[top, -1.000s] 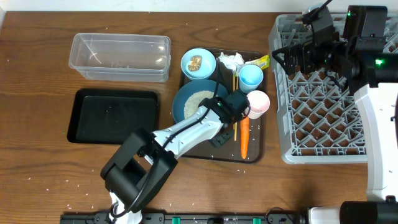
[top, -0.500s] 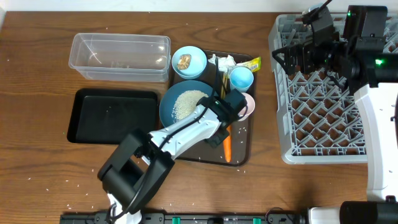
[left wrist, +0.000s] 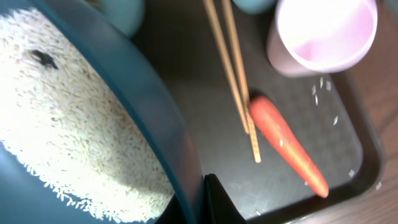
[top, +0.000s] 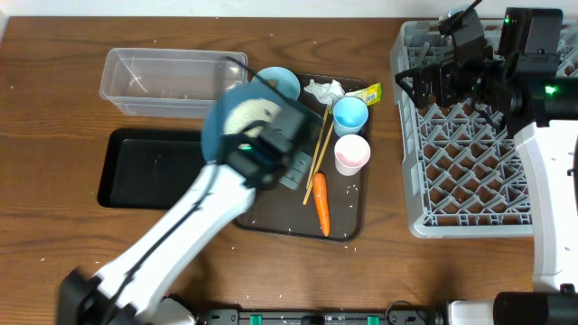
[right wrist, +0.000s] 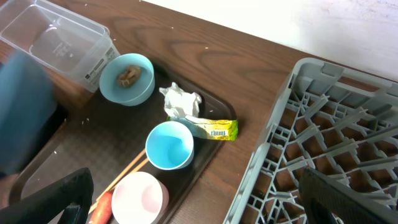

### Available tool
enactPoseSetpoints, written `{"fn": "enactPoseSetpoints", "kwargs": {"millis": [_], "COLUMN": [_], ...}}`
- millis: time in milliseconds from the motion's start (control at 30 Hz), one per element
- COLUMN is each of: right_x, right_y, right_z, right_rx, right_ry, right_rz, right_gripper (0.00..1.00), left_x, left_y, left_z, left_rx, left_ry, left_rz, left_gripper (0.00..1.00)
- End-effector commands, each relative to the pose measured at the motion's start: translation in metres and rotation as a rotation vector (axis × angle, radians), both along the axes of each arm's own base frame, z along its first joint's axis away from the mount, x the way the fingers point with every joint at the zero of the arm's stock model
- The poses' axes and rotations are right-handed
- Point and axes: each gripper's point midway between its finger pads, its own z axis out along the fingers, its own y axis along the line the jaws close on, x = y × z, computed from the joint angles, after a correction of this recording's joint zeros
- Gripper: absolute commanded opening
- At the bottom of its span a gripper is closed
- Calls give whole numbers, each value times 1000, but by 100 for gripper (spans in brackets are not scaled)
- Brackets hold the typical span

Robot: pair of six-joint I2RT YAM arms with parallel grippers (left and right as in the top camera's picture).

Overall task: Sort waste into correct bins and load items into the dishwasher rack
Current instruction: 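Lift the blue plate with the left gripper over the black tray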

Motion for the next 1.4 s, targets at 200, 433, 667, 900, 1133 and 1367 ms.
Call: {"fn": "enactPoseSetpoints", "kwargs": {"millis": [200, 433, 667, 900, 1133, 1367], "right_x": [1, 1, 1, 0, -1, -1], "right_y": [-3, -3, -3, -3, -3, -3], "right_z": [10, 10, 10, 10, 8, 8], "right_rx": [-5, -5, -5, -5, -5, -5], "right_ry": [-29, -28, -29, -25, -18, -18], "right_rz": [-6, -6, -6, -6, -6, -5], "right_gripper": [99, 99, 99, 99, 99, 99], "left_x": [16, 16, 6, 2, -5, -9], "left_y": [53, 78, 92, 107, 135, 155], "left_z": [46, 50, 54, 67, 67, 82], "left_rx": [-264, -460, -605, -813, -990, -1156], "left_ry": [16, 127, 192, 165, 136, 45], "left_rz": [193, 241, 188, 96, 131, 108], "left_gripper": [6, 6, 6, 6, 6, 6]}}
